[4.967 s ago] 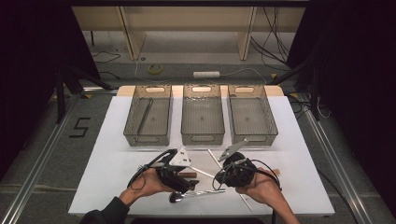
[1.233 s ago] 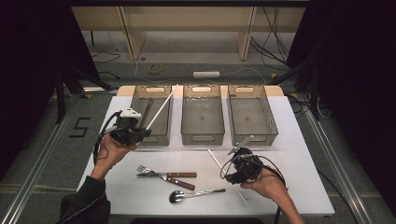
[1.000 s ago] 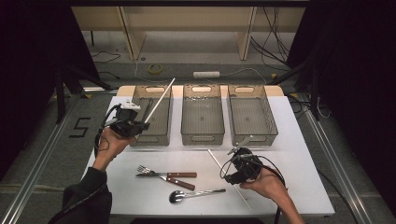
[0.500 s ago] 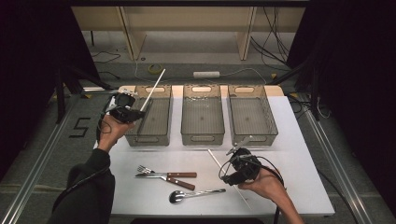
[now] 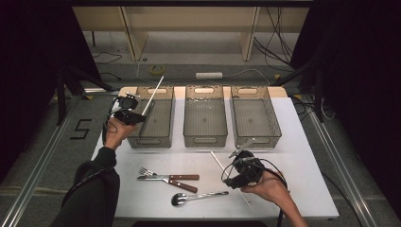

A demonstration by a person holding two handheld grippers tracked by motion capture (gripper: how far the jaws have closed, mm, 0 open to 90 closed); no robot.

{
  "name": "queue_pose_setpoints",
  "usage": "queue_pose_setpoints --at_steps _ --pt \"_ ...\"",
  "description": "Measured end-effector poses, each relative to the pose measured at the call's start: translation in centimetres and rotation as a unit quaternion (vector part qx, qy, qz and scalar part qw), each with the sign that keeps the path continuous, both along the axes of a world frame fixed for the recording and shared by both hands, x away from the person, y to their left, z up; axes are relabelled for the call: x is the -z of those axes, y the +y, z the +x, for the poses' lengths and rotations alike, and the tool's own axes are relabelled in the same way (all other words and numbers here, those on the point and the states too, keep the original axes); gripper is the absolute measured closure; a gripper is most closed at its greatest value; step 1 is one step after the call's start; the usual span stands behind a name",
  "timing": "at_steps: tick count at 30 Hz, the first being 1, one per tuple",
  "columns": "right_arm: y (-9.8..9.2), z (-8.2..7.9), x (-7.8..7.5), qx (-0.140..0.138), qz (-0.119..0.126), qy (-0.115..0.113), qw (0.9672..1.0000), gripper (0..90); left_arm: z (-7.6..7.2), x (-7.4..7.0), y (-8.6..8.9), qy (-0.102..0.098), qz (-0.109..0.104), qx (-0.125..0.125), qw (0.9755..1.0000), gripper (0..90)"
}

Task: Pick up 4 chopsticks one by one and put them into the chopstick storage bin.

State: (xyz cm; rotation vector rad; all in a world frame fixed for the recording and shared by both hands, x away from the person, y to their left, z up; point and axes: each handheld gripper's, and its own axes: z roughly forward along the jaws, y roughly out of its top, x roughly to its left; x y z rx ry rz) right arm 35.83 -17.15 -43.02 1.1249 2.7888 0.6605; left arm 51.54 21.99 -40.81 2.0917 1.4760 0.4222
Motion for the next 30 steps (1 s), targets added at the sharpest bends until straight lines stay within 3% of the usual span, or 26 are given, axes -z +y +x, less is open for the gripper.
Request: queue_pose_setpoints --at_steps 12,15,19,21,24,30 --pt "0.1 -0.1 0.0 -0.004 0.001 0.0 1.0 34.9 0.7 1.0 -0.6 0.023 0.002 -0.022 0.9995 81.5" --pt "0.0 0.0 0.0 -0.003 0.001 0.0 1.0 34.9 0.6 0.9 -0.7 0.019 -0.005 -0.026 0.9995 69.2" --pt "0.0 0.0 0.0 -0.001 -0.002 0.003 1.0 35.9 0.1 0.3 -0.7 0.014 -0.014 -0.015 0.9997 61.3" --pt "-0.1 0.1 0.1 0.0 -0.004 0.005 1.0 37.3 -0.4 0.0 -0.8 0.009 -0.026 -0.011 0.9995 54.3" --pt "-0.1 0.4 0.1 0.013 -0.016 0.007 0.9998 39.5 -2.0 -0.7 -0.9 0.002 -0.068 0.009 0.9977 45.2" --pt "0.0 1.2 0.3 0.022 -0.032 0.019 0.999 44.7 -6.0 -1.3 -1.2 -0.04 -0.081 0.038 0.9951 33.4"
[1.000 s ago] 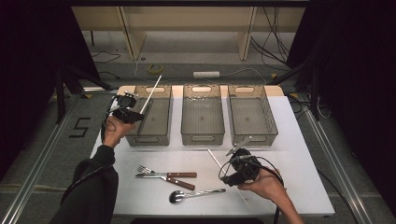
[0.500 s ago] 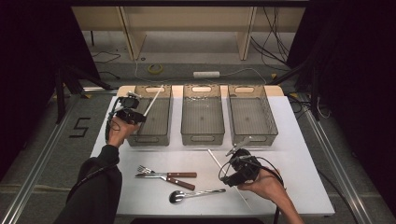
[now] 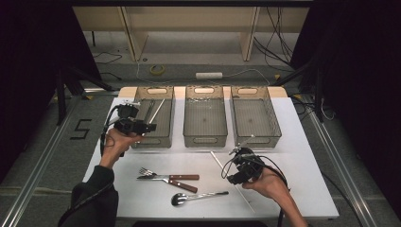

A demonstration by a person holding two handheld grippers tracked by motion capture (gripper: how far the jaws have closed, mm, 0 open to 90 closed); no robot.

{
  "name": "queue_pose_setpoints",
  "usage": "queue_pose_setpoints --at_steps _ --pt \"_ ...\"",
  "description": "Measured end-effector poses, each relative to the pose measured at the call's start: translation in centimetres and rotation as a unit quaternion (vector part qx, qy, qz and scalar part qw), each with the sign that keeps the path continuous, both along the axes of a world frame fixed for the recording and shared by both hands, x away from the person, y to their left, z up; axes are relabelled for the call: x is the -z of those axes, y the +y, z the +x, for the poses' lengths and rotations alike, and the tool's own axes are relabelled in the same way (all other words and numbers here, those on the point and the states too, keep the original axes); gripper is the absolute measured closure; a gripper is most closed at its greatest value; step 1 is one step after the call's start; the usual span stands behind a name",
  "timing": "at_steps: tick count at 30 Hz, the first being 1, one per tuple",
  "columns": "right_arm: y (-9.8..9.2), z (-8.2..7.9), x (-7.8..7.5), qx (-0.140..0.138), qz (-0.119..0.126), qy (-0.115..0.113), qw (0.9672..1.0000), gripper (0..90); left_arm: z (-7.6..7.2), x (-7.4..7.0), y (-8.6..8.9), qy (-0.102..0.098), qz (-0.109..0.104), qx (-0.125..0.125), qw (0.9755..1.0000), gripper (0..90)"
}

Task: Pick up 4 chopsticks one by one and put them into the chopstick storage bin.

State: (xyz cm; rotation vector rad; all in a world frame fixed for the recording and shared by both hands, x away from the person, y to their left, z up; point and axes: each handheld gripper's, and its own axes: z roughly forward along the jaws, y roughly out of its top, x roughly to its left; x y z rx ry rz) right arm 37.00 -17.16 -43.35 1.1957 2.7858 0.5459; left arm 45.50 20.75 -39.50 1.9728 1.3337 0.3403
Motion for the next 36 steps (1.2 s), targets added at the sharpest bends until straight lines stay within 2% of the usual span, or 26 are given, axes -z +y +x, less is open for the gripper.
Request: queue_pose_setpoints --at_steps 3,7,11,14,18,20,28,36 --pt "0.3 0.2 0.3 0.0 -0.013 0.01 0.9999 48.1 -1.5 -0.2 0.0 -0.02 0.008 0.004 0.9998 31.0" --pt "0.6 0.6 0.6 0.001 -0.023 0.018 0.9996 52.7 -3.1 -0.3 0.0 -0.036 0.003 0.014 0.9992 28.5" --pt "1.1 0.7 0.8 -0.004 -0.029 0.023 0.9993 57.6 -4.4 0.3 -0.2 -0.042 -0.024 0.039 0.9981 26.6" --pt "1.3 0.9 1.0 -0.005 -0.039 0.026 0.9989 61.5 -5.1 0.7 -0.6 -0.05 -0.029 0.042 0.9974 25.9" --pt "1.4 1.2 1.3 -0.001 -0.046 0.03 0.9985 65.6 -6.1 1.2 -0.9 -0.075 -0.024 0.051 0.9956 25.7" --pt "1.5 1.2 1.4 0.001 -0.049 0.033 0.9983 67.8 -6.6 1.5 -1.0 -0.081 -0.026 0.051 0.9951 25.4" --pt "1.9 1.3 1.9 -0.001 -0.056 0.041 0.9976 75.2 -8.3 2.1 -1.2 -0.095 -0.037 0.057 0.9931 23.6" --pt "1.9 1.4 2.0 -0.005 -0.056 0.048 0.9972 79.0 -9.2 2.8 -1.8 -0.087 -0.028 0.071 0.9932 23.2"
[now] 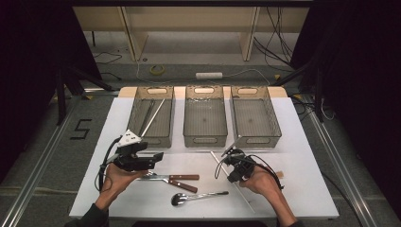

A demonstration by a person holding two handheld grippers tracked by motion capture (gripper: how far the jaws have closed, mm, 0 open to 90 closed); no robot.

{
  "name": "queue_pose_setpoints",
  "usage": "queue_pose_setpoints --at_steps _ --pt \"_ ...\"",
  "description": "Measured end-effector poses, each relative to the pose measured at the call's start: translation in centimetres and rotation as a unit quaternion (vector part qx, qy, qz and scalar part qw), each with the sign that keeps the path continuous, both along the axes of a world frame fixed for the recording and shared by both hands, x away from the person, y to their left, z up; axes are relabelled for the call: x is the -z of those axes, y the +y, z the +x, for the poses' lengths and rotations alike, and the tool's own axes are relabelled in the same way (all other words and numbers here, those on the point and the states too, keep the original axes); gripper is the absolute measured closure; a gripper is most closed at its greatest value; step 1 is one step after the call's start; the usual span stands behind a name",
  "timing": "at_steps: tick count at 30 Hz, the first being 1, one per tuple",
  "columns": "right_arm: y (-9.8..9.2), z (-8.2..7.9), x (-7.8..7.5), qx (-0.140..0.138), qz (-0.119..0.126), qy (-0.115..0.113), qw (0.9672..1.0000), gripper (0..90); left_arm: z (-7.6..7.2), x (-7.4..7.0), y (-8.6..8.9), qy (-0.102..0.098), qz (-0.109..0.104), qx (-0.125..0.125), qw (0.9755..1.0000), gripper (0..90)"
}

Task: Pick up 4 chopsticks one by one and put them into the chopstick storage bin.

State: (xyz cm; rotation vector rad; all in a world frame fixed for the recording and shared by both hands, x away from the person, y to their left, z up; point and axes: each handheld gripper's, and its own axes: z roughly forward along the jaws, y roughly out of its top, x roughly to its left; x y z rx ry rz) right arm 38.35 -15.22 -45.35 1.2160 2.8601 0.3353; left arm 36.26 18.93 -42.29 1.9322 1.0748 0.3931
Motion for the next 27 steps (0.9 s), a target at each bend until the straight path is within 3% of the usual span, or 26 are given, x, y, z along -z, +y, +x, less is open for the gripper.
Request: queue_pose_setpoints --at_steps 21,27 --pt "0.65 -0.21 0.33 0.005 -0.025 -0.012 0.9996 85.3 -0.83 0.09 -0.42 -0.007 0.008 0.008 0.9999 23.0" --pt "0.58 -0.3 0.12 -0.006 -0.015 -0.008 0.9998 85.7 -0.93 0.02 -0.44 -0.011 0.007 0.01 0.9999 23.2"
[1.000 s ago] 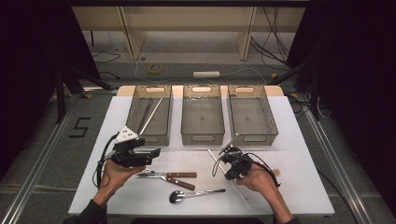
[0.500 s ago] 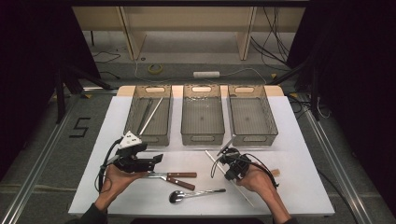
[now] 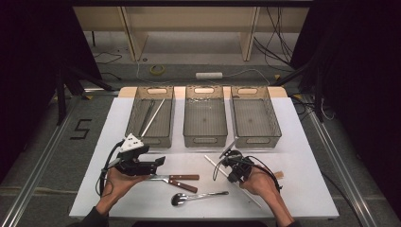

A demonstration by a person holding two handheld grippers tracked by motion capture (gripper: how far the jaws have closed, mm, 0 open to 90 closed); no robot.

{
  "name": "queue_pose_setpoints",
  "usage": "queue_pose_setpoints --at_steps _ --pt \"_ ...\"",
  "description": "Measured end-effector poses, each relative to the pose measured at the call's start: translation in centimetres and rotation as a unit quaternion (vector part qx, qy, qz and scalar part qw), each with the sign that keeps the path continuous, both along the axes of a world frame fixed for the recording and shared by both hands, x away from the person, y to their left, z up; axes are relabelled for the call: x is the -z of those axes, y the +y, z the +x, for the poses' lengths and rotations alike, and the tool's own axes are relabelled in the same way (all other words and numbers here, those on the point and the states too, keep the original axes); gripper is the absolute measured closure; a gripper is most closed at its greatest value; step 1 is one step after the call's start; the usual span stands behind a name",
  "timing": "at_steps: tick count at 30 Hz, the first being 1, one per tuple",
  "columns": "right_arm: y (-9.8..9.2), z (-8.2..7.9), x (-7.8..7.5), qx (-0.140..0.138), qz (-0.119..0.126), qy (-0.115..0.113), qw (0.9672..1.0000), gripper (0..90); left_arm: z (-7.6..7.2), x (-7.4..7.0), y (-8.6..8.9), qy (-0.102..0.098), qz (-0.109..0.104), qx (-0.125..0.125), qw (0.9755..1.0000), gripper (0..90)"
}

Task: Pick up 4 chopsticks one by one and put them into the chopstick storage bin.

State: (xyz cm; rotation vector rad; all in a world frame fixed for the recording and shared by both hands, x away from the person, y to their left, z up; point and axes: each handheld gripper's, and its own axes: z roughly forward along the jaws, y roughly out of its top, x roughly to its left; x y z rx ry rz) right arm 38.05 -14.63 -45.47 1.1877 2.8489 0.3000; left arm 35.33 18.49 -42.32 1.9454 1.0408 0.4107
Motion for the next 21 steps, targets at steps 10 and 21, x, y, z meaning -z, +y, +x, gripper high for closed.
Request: queue_pose_setpoints --at_steps 10,21 --pt "-0.3 -0.4 -1.4 -0.016 0.009 -0.016 0.9997 85.9 -0.2 0.0 -0.5 0.001 0.002 0.012 0.9999 23.3" --pt "-1.1 -0.4 -1.9 -0.018 0.031 -0.025 0.9991 86.0 -0.2 0.1 -0.8 0.003 0.004 0.017 0.9998 23.9"
